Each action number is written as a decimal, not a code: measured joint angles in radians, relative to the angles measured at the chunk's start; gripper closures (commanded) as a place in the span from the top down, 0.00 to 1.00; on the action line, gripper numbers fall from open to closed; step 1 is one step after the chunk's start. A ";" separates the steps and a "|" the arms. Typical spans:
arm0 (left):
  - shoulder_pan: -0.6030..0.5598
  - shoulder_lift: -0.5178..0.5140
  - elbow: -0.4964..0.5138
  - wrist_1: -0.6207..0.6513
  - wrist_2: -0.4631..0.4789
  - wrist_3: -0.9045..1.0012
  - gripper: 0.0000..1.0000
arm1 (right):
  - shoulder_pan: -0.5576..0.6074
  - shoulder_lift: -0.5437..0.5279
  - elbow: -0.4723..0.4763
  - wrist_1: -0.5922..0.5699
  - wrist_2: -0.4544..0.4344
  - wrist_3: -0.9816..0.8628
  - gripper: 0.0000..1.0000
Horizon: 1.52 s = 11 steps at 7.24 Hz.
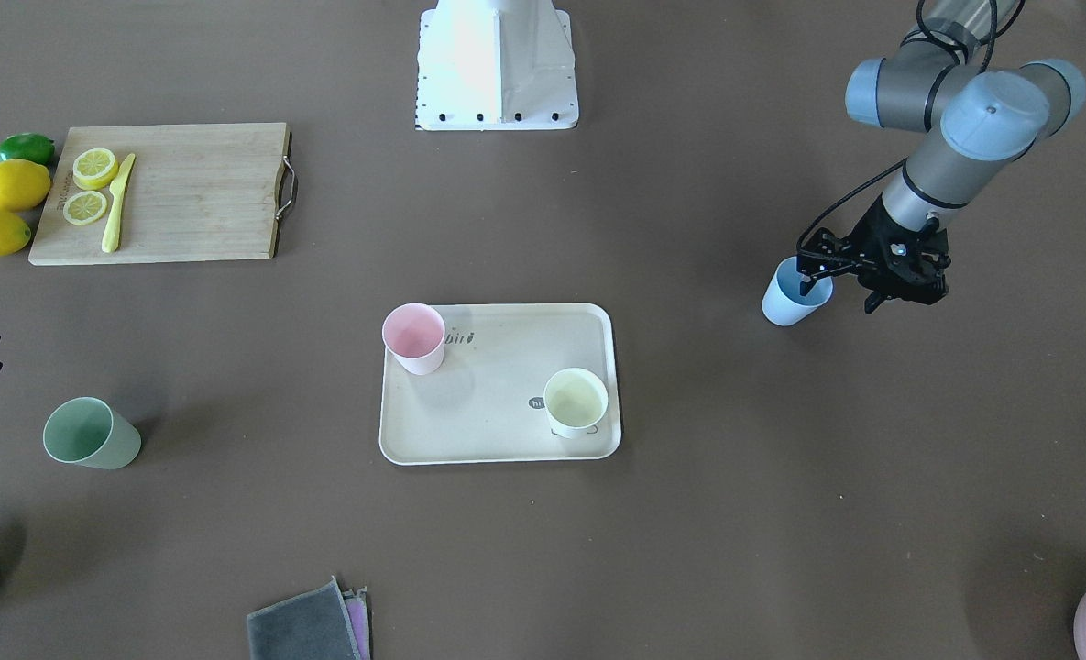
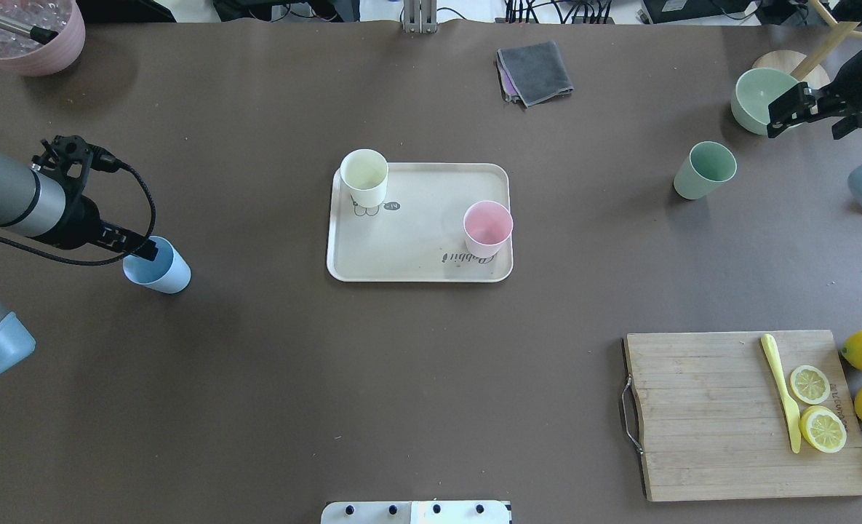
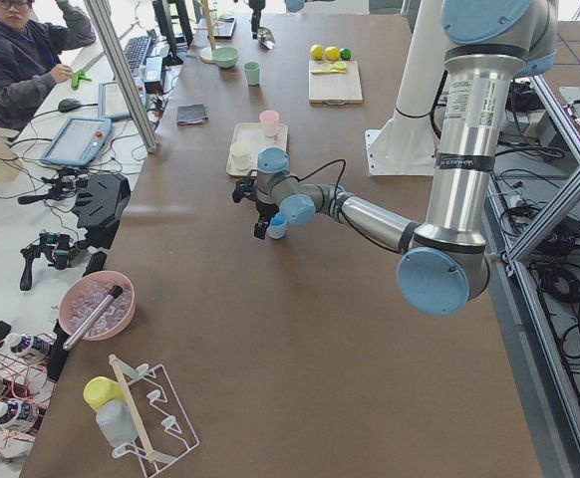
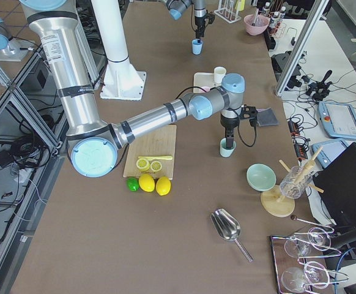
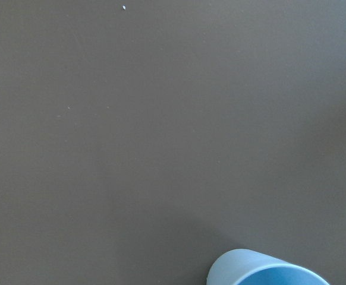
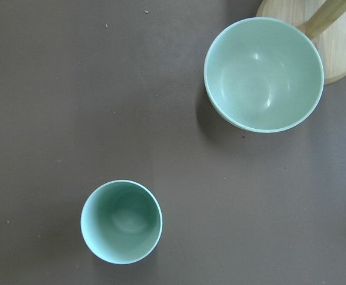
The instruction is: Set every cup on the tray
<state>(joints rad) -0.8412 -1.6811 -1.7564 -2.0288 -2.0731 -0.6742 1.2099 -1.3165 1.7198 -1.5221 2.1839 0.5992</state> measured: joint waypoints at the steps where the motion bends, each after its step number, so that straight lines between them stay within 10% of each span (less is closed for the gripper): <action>1: 0.014 0.001 0.002 0.000 0.001 0.000 0.00 | 0.000 -0.004 -0.015 0.023 -0.001 0.000 1.00; 5: 0.027 -0.070 -0.028 0.049 -0.010 -0.006 0.00 | 0.000 -0.007 -0.153 0.203 -0.002 0.002 1.00; 11: 0.121 -0.505 0.084 0.345 0.010 -0.196 0.00 | -0.008 0.005 -0.237 0.263 -0.010 0.009 1.00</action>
<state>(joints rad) -0.7200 -2.1858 -1.6726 -1.6840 -2.0627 -0.8698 1.2014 -1.3114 1.4832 -1.2589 2.1737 0.6081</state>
